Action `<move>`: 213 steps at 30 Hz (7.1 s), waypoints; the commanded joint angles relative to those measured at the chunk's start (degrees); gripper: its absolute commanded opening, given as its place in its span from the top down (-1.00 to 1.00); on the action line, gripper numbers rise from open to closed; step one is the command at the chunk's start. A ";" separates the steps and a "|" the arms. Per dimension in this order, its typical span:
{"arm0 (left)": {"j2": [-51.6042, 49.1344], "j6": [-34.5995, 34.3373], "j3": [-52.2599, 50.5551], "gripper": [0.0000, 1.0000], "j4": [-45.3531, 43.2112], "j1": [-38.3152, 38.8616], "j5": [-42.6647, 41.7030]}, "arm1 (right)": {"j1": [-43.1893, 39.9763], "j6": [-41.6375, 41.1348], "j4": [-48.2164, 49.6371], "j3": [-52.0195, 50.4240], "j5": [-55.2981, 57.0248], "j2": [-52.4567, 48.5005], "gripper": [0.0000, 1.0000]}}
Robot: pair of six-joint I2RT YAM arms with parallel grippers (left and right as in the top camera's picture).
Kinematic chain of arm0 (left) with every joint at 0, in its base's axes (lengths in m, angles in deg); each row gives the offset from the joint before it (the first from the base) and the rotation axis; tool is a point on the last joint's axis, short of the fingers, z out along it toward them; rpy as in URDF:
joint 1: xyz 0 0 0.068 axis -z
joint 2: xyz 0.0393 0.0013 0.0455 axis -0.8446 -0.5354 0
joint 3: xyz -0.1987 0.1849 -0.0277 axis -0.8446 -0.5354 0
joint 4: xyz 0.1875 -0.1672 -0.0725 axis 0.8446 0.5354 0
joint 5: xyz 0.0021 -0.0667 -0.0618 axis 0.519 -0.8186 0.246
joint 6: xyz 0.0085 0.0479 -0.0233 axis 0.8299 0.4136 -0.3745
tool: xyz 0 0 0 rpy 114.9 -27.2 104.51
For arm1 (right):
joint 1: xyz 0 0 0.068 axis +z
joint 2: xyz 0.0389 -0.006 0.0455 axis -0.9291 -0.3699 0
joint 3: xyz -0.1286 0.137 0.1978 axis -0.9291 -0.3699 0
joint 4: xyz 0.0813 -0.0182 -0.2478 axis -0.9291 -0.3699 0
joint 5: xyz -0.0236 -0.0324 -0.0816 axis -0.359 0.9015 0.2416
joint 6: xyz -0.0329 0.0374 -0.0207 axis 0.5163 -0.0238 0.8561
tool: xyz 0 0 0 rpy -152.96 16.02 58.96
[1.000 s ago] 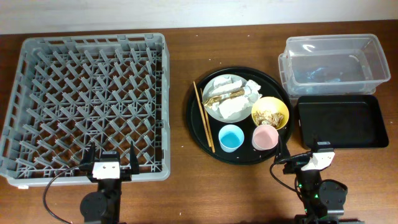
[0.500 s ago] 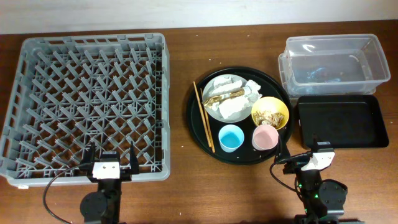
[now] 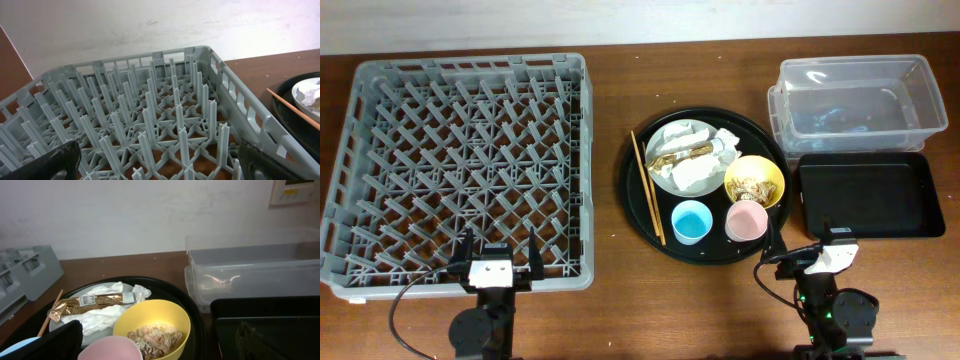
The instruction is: Sort waste into correct bins and load items into the dishwasher rack
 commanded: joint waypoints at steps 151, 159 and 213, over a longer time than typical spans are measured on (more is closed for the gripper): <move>-89.48 2.45 88.98 -0.99 50.71 0.22 -11.17 | 20.50 -14.49 -77.42 109.39 19.58 -130.86 0.49; -89.48 2.45 88.98 -0.99 50.71 0.22 -11.17 | 20.55 -16.17 -76.56 106.86 19.02 -130.86 0.84; -89.48 2.43 88.98 -0.99 50.71 0.22 -11.17 | -48.39 40.35 -54.55 73.48 -74.23 -109.72 0.92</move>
